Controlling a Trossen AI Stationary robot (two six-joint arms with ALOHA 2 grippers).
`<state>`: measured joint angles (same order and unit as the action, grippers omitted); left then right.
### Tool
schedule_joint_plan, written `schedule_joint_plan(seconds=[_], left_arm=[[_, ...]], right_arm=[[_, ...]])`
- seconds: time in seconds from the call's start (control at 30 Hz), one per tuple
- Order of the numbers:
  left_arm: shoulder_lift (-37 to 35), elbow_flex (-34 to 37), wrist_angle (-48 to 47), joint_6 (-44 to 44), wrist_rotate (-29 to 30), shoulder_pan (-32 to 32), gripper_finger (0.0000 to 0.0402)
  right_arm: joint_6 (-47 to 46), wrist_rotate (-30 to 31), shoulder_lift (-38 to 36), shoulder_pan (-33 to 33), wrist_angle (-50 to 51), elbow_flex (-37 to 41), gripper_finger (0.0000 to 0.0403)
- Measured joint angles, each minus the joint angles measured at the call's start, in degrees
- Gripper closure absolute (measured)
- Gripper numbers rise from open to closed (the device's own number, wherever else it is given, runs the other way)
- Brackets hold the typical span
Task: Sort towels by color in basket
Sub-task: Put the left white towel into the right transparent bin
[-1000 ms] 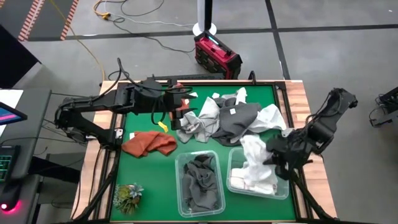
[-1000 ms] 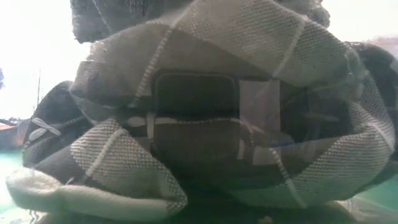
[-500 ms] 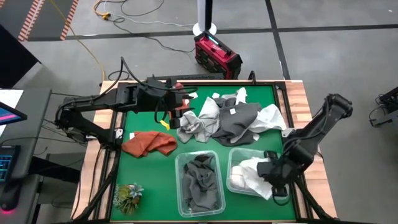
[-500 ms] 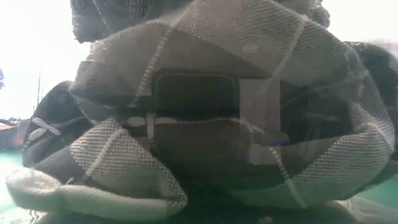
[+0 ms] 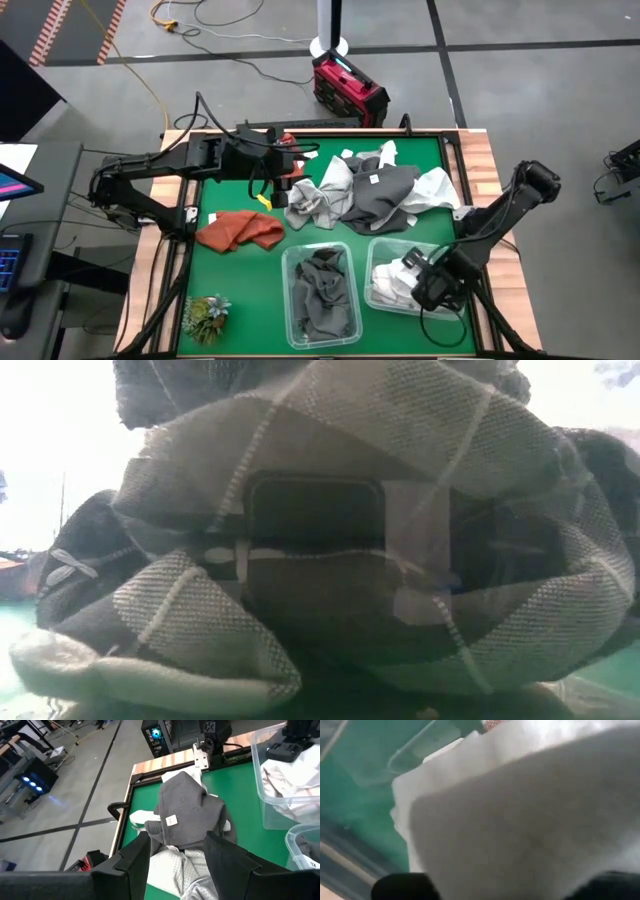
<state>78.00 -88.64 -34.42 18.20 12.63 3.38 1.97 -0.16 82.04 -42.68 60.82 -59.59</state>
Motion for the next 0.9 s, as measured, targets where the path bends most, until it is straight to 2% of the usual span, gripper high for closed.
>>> schedule_joint_plan(seconds=[0.27, 0.43, 0.7, 0.9], left_arm=[[0.00, 0.02, -0.21, 0.00, -0.09, 0.00, 0.0228], [0.00, 0.02, -1.92, -1.16, -0.09, 0.00, 0.0228], [0.00, 0.04, -3.95, -2.35, -0.05, 0.00, 0.0228], [0.00, 0.04, -3.96, -3.28, 0.02, -0.02, 0.0228]], right_arm=[[13.75, 0.46, 4.33, 5.00, -0.75, -0.04, 0.0382], [16.49, -0.04, 7.18, 7.87, -2.91, -0.02, 0.0378], [10.08, -1.52, 13.97, 8.71, -7.19, -0.13, 0.0371], [-1.35, -1.71, 16.18, 9.06, -8.41, -0.24, 0.0343]])
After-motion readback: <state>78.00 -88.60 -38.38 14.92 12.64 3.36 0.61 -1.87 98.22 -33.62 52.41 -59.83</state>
